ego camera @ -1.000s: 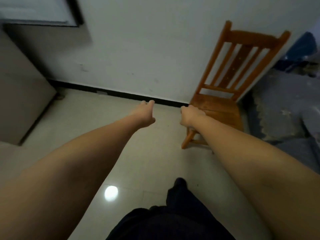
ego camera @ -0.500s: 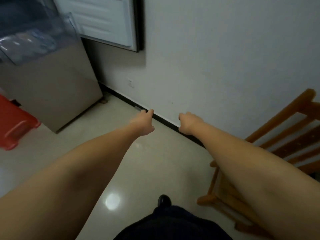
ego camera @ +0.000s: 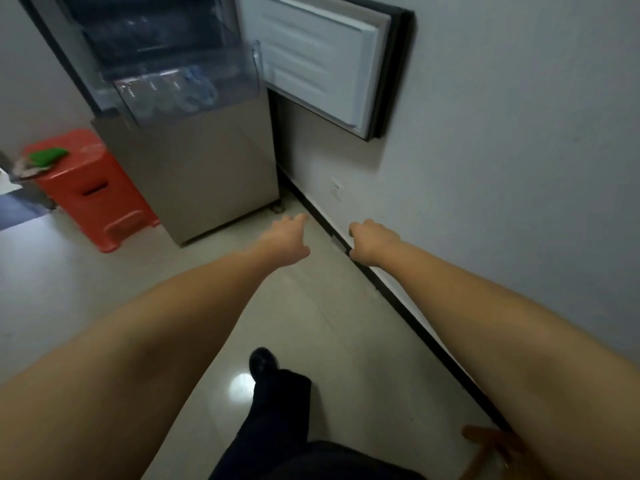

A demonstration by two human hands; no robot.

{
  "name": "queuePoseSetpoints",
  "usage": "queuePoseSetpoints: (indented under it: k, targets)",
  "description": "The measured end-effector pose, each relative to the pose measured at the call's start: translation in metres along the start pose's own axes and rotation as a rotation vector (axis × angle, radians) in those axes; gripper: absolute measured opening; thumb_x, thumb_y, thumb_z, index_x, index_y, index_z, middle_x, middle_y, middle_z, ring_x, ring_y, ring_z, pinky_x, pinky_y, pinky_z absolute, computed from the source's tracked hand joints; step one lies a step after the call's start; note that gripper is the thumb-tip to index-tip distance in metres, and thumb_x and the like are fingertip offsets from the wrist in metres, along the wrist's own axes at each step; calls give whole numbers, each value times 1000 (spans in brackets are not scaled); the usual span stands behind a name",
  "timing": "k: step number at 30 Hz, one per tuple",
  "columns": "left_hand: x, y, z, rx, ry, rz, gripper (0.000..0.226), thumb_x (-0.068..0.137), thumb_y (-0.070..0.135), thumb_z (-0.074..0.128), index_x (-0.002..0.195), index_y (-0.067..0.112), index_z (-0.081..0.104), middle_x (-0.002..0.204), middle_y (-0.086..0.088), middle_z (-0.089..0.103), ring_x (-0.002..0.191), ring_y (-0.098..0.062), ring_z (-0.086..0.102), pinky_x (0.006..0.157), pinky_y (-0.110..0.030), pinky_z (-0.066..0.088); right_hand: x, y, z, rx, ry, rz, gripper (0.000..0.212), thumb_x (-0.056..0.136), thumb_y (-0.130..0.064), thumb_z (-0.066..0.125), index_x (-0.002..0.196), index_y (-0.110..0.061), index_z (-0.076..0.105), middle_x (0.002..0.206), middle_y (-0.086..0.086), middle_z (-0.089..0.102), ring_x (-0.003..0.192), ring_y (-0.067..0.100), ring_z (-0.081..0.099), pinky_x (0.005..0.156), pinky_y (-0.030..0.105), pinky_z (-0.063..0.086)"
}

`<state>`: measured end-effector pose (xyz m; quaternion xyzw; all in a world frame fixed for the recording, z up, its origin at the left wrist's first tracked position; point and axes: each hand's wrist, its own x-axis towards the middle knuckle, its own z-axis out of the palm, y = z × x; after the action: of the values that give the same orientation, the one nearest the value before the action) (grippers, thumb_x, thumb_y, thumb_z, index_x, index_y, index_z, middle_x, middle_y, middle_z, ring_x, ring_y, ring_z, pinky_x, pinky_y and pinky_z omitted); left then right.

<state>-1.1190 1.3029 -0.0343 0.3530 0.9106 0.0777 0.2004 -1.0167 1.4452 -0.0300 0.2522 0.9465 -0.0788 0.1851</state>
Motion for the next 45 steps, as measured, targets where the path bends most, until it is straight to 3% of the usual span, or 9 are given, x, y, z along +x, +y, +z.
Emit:
queuePoseSetpoints:
  k: [8,14,20,30,37,42,45]
  targets:
    - [92,-56,-54,4,22,-29,65,89,28,58,145,18,26,138,-14,38,126,-34,42,99,-47,44,113,-43,-54,4,3,-31,48,93,-20,51,140,-14,40,138,14,40,123,34,46,98,42,42]
    - [174,-132,-147,-38,119,-84,68,88,32,60,145,18,27,137,-16,40,126,-36,43,101,-47,42,215,-109,-126,46,78,-80,47,93,-24,54,137,-14,44,137,13,44,123,33,48,99,43,44]
    - [227,-190,-185,-121,165,-157,68,89,31,60,147,17,26,141,-16,40,128,-34,43,103,-47,42,297,-170,-162,31,78,-197,42,92,-25,55,131,-12,45,130,16,45,115,35,50,96,45,46]
    - [331,-245,-261,-206,385,-262,54,89,26,56,139,17,38,137,-15,46,122,-34,49,97,-47,46,437,-225,-235,-21,180,-366,43,95,-27,52,135,-12,44,133,15,43,117,33,49,89,41,45]
    - [421,-277,-337,-290,579,-406,40,92,19,51,132,11,49,130,-15,51,116,-32,52,94,-39,44,551,-260,-318,56,335,-493,36,96,-23,50,128,-9,51,130,15,48,115,34,52,91,40,45]
    - [464,-300,-338,-370,377,-606,40,95,22,52,133,11,47,127,-14,54,108,-28,56,92,-36,44,604,-284,-325,71,239,-541,33,95,-21,50,125,-9,54,127,15,50,112,31,54,88,37,45]
    - [483,-317,-340,-330,244,-700,39,100,26,43,133,5,47,133,-16,53,122,-31,50,103,-37,38,633,-304,-320,60,85,-513,36,92,-23,56,125,-9,54,128,15,54,114,30,55,89,34,45]
